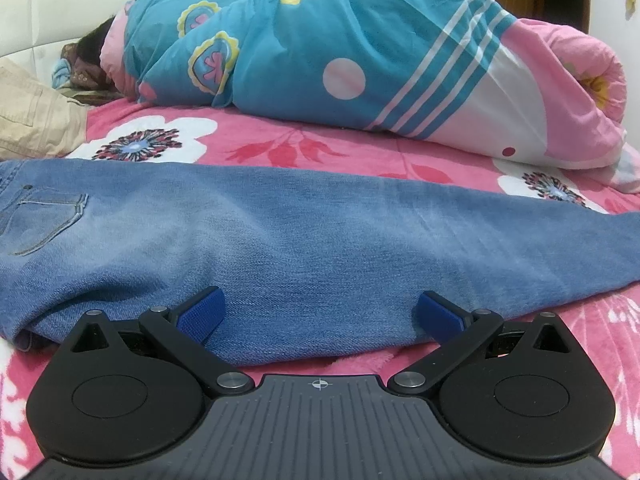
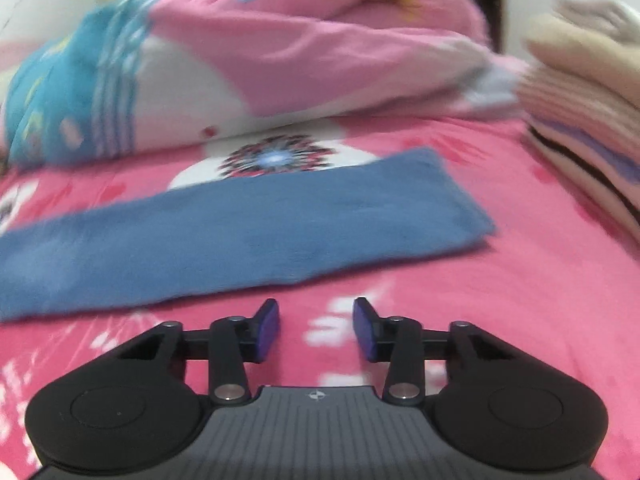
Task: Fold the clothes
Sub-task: 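Move the right gripper to the jeans leg hem and grasp it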
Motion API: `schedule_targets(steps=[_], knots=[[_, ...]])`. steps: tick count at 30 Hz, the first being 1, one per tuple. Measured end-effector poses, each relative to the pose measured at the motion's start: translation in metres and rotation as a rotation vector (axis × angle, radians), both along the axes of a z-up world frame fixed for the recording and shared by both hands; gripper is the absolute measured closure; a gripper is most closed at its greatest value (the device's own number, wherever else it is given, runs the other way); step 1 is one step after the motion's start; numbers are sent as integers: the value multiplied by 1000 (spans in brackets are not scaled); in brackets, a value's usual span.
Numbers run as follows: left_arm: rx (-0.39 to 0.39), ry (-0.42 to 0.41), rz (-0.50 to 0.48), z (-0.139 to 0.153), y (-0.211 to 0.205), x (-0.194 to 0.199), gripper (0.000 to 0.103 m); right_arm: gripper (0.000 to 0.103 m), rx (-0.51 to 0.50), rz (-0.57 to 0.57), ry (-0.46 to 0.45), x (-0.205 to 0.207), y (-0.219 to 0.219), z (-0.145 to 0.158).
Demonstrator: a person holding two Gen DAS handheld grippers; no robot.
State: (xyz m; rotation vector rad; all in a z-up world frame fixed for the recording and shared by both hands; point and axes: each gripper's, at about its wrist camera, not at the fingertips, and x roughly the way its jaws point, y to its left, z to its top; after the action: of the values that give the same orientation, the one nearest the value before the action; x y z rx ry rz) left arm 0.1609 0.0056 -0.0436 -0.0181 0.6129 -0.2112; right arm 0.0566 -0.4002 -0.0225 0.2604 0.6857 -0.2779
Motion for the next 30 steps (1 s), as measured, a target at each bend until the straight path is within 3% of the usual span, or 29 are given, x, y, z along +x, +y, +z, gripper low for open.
schedule_targets(steps=[3, 7, 10, 20, 30], knots=[[-2, 0, 0, 0, 0, 0, 0, 61, 202, -93, -57, -11, -30, 3], [-5, 0, 0, -1, 1, 0, 0, 60, 503, -232, -100, -12, -69, -13], [-6, 0, 0, 0, 1, 0, 0, 61, 648, -302, -130, -7, -85, -31], [-5, -1, 1, 0, 1, 0, 0, 55, 732, -342, -163, 19, -97, -40], [-6, 0, 0, 0, 1, 0, 0, 46, 753, -338, -175, 30, -100, -42]])
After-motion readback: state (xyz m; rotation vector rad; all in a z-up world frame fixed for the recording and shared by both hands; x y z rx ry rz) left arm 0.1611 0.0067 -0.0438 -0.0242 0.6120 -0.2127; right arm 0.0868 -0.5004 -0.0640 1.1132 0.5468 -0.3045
